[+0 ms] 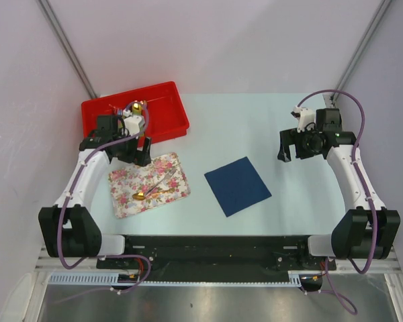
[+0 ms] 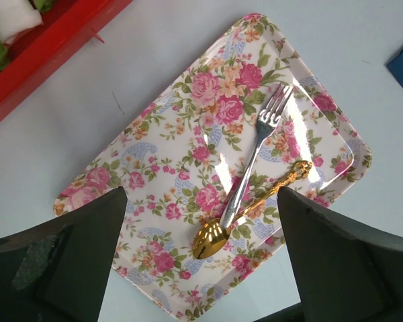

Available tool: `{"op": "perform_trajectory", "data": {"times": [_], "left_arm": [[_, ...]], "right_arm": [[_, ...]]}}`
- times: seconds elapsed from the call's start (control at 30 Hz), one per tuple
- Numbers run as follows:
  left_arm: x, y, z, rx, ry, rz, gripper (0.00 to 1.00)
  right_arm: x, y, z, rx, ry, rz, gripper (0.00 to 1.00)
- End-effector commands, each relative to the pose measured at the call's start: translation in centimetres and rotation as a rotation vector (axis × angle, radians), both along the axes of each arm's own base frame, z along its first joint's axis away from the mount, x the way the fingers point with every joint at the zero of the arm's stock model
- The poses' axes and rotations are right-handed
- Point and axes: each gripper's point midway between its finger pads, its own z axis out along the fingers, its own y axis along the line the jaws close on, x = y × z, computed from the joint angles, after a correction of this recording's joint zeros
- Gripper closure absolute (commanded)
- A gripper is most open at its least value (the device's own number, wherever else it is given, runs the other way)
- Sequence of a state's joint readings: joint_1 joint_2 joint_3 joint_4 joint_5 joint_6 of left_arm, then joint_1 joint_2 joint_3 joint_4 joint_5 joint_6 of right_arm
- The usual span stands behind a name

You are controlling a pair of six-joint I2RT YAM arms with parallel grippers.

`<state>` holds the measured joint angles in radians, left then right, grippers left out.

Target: Place the utensils on the paper napkin and roll it up

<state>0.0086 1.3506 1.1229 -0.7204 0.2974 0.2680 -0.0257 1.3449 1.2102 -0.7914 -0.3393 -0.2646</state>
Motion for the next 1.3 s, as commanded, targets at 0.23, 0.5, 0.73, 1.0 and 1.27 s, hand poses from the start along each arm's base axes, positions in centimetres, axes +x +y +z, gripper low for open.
{"op": "perform_trajectory", "data": {"times": [0.23, 0.5, 0.73, 1.0, 1.27], "left_arm": [[-0.3, -0.8, 0.4, 0.098, 0.008, -0.147, 0.0], [-1.3, -1.9, -4.0, 0.248, 0.137, -0.202, 0.03], [-1.7, -3.0, -6.9, 0.341, 0.264, -0.246, 0.25], [-2.8, -3.7, -9.0, 0.359, 0.363, -0.283, 0.49], [-3.4, -4.4, -11.0, 0.336, 0.431, -0.311, 0.62]], "right_arm": [[0.6, 0.0, 1.4, -0.006, -0.046, 0.023, 0.0], [0.4, -0.1, 0.6, 0.003, -0.032, 0.015, 0.0], [0.0, -0.5, 0.1, -0.012, -0.025, 0.011, 0.0], [-0.4, -0.6, -0.4, -0.018, -0.013, 0.008, 0.0], [-0.8, -0.9, -0.8, -0.019, -0.004, -0.002, 0.0]]}}
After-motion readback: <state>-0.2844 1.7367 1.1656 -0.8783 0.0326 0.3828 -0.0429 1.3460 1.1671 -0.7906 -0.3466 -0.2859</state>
